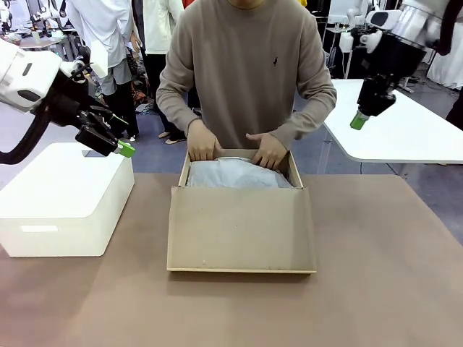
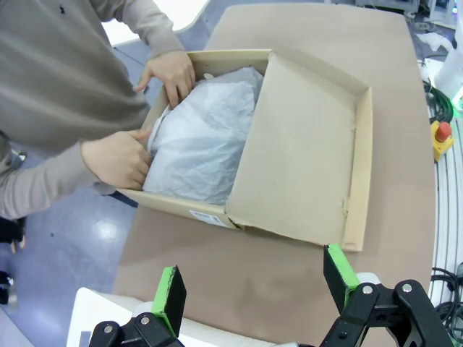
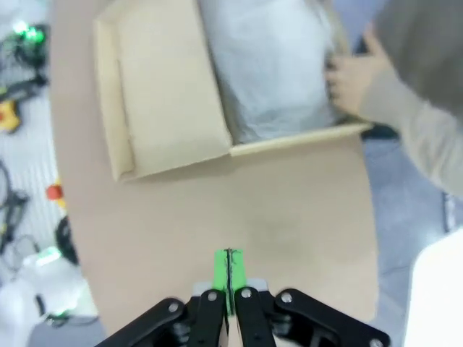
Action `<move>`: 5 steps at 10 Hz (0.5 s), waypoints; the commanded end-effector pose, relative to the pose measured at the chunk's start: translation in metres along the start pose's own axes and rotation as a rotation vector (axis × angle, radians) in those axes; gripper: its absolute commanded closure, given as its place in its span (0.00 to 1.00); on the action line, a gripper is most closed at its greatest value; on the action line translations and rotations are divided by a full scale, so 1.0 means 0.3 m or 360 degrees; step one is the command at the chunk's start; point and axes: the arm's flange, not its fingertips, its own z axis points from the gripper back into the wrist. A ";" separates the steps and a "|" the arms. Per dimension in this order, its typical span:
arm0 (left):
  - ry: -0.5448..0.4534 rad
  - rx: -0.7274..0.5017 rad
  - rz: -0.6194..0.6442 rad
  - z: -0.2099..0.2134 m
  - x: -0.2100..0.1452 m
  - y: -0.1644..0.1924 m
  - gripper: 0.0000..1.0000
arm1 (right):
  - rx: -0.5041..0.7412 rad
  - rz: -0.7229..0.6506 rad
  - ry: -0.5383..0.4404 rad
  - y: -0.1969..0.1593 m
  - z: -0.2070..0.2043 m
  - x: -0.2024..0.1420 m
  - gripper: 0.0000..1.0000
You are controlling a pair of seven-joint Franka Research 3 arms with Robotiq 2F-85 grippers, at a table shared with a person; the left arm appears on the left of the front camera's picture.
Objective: Pack the shoes into the box.
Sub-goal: Close the Shoes Box.
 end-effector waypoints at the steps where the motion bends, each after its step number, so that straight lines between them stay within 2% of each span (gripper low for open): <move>1: -0.0032 -0.0018 -0.0022 0.001 -0.005 0.006 0.00 | 0.0160 0.0288 -0.0087 -0.024 -0.006 -0.078 1.00; 3: -0.0032 -0.0018 -0.0022 0.001 -0.005 0.006 0.00 | 0.0154 0.0546 -0.0145 -0.028 -0.030 -0.129 1.00; 5: -0.0032 -0.0018 -0.0022 0.001 -0.005 0.006 0.00 | 0.0126 0.0577 -0.0167 -0.024 -0.066 -0.177 1.00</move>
